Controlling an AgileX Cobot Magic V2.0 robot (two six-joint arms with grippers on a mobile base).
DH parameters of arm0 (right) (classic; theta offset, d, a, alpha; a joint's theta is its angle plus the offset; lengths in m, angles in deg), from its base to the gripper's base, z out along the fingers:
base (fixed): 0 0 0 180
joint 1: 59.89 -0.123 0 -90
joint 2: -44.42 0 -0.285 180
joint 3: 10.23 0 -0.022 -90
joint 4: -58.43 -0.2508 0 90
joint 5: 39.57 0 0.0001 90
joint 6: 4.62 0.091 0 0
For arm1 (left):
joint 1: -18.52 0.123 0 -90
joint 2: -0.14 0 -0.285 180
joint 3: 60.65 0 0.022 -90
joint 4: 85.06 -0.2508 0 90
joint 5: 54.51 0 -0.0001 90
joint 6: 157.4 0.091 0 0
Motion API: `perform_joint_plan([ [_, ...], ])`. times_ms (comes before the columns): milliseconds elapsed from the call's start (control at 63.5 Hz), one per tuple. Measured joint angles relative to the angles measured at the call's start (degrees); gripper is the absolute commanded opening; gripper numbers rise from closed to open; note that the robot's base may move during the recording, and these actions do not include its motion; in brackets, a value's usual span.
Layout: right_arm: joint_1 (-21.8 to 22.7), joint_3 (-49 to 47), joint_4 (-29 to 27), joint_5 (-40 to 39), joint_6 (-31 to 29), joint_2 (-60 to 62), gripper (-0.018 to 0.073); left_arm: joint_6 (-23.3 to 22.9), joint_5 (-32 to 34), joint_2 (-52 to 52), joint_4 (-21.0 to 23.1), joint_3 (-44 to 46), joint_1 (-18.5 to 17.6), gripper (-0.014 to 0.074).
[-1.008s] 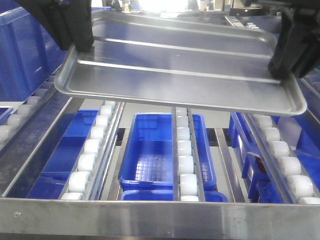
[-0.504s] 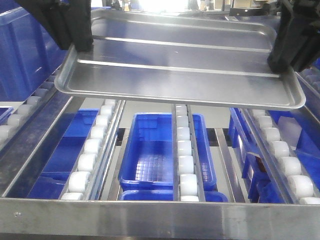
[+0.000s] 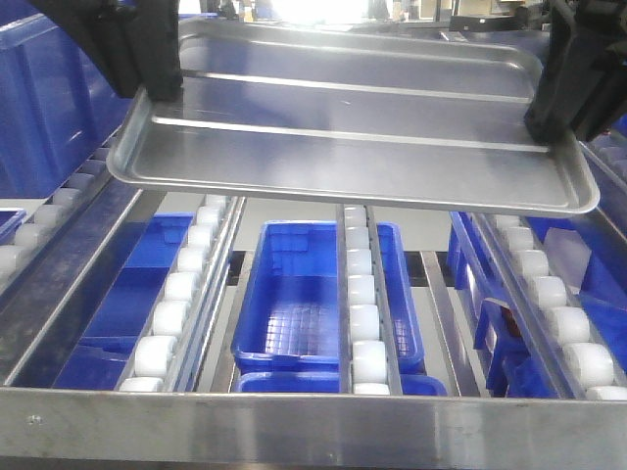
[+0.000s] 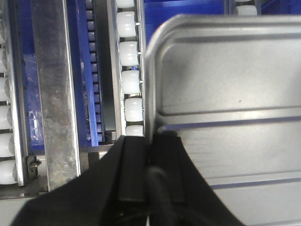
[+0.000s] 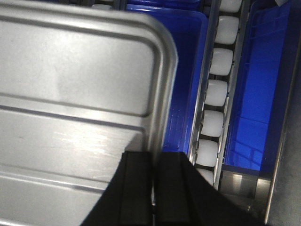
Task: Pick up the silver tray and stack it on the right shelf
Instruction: 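Lift the silver tray with both grippers up off the shelf, then hold the tray level with both grippers while the base drives to another shelf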
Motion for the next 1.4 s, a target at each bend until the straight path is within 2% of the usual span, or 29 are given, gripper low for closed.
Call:
perform_joint_plan([
  [1401,-0.08,0.00,-0.11,0.00,0.00,0.00,0.0057,0.00,-0.21,0.00,-0.09,0.00,0.00,-0.0093],
])
